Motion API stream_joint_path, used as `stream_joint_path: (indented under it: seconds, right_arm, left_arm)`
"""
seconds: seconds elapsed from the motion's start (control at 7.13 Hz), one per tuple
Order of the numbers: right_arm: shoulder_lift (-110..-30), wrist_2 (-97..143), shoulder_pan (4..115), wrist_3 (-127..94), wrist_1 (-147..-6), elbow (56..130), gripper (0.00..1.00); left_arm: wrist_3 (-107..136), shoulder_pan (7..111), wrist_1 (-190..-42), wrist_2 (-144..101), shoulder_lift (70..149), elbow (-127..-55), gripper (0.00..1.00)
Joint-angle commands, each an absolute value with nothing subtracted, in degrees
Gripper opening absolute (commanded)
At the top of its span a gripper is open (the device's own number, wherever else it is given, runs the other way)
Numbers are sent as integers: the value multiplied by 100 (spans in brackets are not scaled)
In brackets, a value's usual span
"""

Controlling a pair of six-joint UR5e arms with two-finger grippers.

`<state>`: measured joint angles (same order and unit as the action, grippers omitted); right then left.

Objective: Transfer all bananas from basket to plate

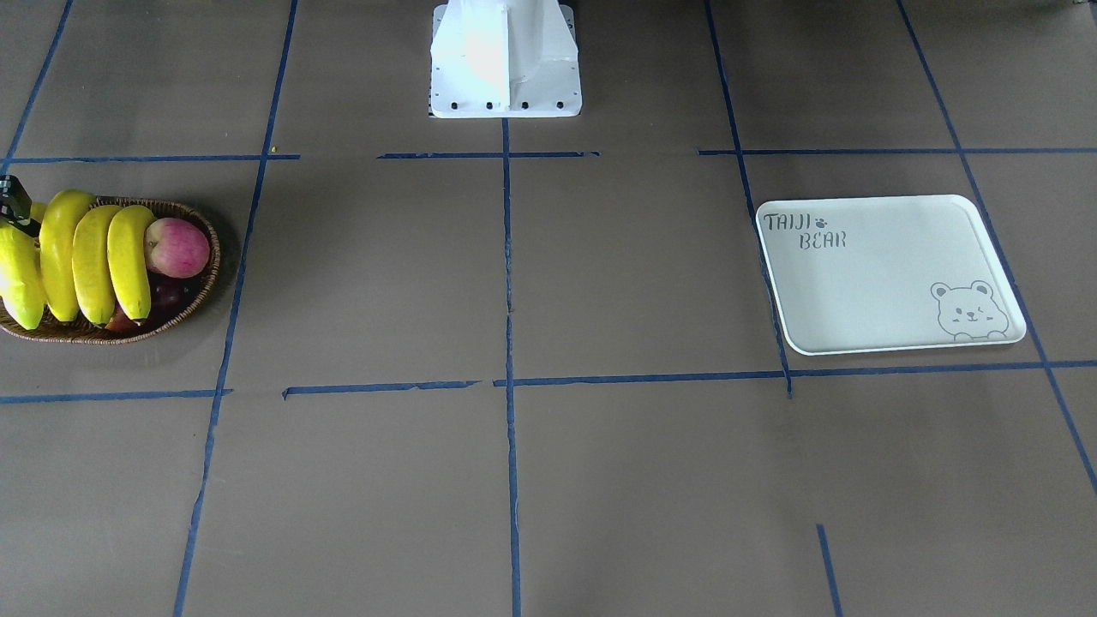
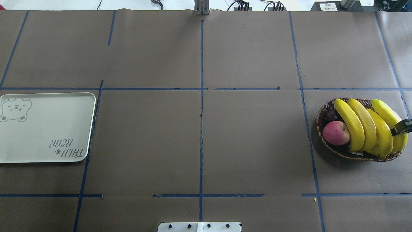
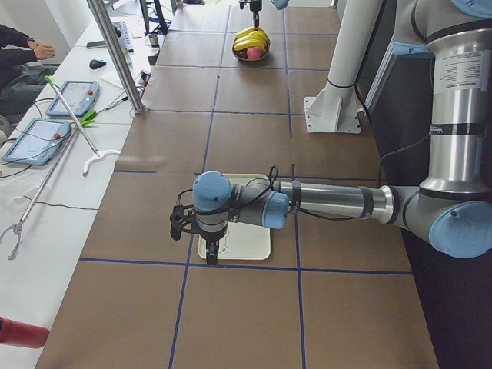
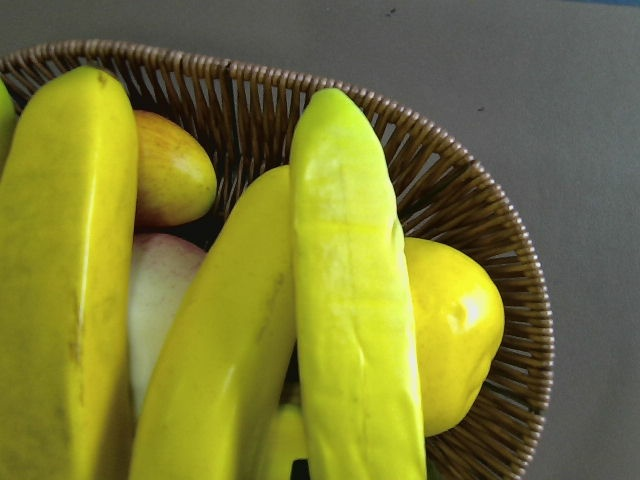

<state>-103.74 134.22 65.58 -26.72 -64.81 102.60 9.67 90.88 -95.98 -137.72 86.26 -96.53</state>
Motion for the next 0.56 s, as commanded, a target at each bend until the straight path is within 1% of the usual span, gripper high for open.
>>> stream_joint_path:
  seconds: [0.0,0.28,0.42]
  right_arm:
    - [-10432,13421,7063,-2593,-6486,10475,0]
    - [-10468,13517,7863,-1999,-6591,10818,0]
    - [-10424,13518,7901,-1978,-6870,11106,0]
  left_arm:
    - [967,9088,-9598,-13772,8631,-9650,100]
    - [967,9088,-9598,-13781,8631,-9650,100]
    - [967,9088,-9606,-13781,8631,-9659,100]
